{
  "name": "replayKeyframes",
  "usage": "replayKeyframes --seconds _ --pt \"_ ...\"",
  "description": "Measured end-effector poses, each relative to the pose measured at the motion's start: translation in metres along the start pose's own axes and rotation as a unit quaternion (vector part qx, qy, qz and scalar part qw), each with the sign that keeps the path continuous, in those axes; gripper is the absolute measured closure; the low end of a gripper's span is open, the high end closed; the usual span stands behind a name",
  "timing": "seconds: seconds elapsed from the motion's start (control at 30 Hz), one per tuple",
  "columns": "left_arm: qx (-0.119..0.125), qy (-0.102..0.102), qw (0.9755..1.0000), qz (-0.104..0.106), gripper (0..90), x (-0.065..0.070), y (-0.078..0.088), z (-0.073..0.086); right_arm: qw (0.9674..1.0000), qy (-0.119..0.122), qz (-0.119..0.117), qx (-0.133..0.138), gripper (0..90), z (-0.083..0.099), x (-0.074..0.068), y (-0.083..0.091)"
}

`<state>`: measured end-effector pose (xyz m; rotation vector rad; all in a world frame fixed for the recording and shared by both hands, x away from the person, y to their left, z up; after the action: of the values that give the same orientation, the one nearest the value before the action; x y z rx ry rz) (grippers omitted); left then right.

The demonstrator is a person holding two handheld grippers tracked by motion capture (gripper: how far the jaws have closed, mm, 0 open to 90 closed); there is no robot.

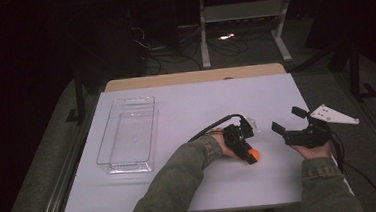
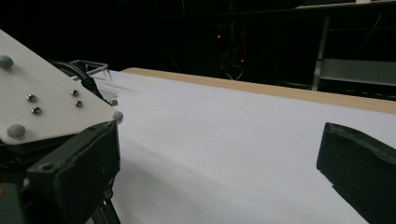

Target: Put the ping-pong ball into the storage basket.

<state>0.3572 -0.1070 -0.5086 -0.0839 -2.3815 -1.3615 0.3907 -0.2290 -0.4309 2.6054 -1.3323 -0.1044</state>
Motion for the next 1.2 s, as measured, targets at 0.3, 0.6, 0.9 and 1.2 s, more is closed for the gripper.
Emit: replayKeyframes --seconds 0.3,0.6,0.9,1.2 --pt "0.01 -0.002 0.9999 -0.003 50.3 0.003 0.014 -0.003 1.0 0.0 -0.001 0.0 0.0 0.0 0.0 0.0" --pt "0.014 -0.007 0.9998 -0.013 50.4 0.008 0.029 -0.003 1.0 0.001 -0.003 -0.002 0.0 0.001 -0.002 -0.001" --pt "0.024 -0.006 0.9992 -0.029 50.4 0.012 0.05 -0.003 1.0 0.002 -0.006 -0.005 0.0 0.001 -0.004 -0.003" --pt "0.031 -0.01 0.9986 -0.04 50.4 0.019 0.067 -0.002 1.0 0.001 -0.006 -0.006 0.0 0.002 -0.004 -0.003"
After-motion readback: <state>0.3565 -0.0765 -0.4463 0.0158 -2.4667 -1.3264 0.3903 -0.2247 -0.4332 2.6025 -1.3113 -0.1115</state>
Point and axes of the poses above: each handheld gripper's, and its own axes: y roughly backward along the jaws, z roughly out of its underside, x roughly to its right, the point moved 10 cm from there along -y, roughly forward along the jaws, and after that the axes turned 11 degrees about y, right-handed, at the moved point
